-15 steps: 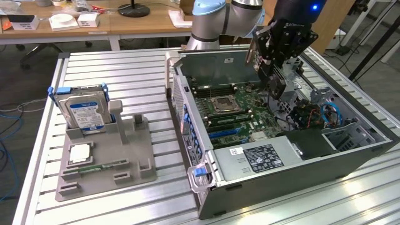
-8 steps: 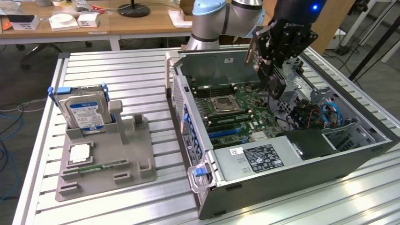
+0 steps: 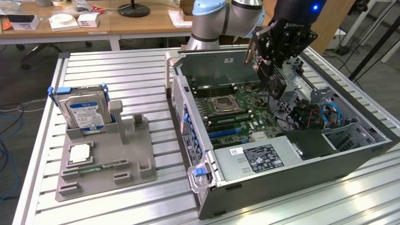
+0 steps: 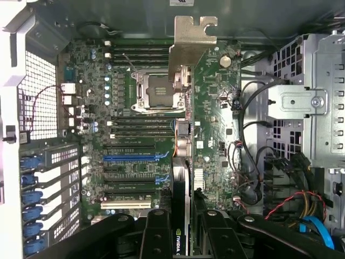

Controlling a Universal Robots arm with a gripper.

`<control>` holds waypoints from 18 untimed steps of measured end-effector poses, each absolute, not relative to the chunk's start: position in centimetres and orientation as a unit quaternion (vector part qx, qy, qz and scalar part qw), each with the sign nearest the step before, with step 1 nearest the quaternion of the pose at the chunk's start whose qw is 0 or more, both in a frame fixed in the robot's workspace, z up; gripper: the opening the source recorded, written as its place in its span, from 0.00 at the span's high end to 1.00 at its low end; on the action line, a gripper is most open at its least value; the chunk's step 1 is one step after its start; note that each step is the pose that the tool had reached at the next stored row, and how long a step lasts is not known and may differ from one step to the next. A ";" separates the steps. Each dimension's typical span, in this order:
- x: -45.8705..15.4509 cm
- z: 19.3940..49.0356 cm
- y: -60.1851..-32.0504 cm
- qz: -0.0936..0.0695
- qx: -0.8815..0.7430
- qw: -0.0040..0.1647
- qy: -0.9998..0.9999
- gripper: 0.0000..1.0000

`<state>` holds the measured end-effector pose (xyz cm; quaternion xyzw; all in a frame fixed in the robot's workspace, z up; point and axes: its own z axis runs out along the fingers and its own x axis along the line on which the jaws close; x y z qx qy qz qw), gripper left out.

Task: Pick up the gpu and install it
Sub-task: 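Insert the gpu into the slot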

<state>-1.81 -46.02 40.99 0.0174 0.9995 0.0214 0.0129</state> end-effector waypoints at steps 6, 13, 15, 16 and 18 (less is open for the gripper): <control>-1.8 41.0 -46.0 0.022 0.001 0.012 1.000 0.74; -1.9 40.9 -46.0 0.022 -0.036 0.012 0.999 0.74; -1.9 40.9 -46.0 0.022 -0.047 0.011 0.999 0.74; -1.9 40.9 -46.0 0.022 -0.053 0.011 0.998 0.74; -1.9 40.9 -46.0 0.022 -0.065 0.011 0.998 0.74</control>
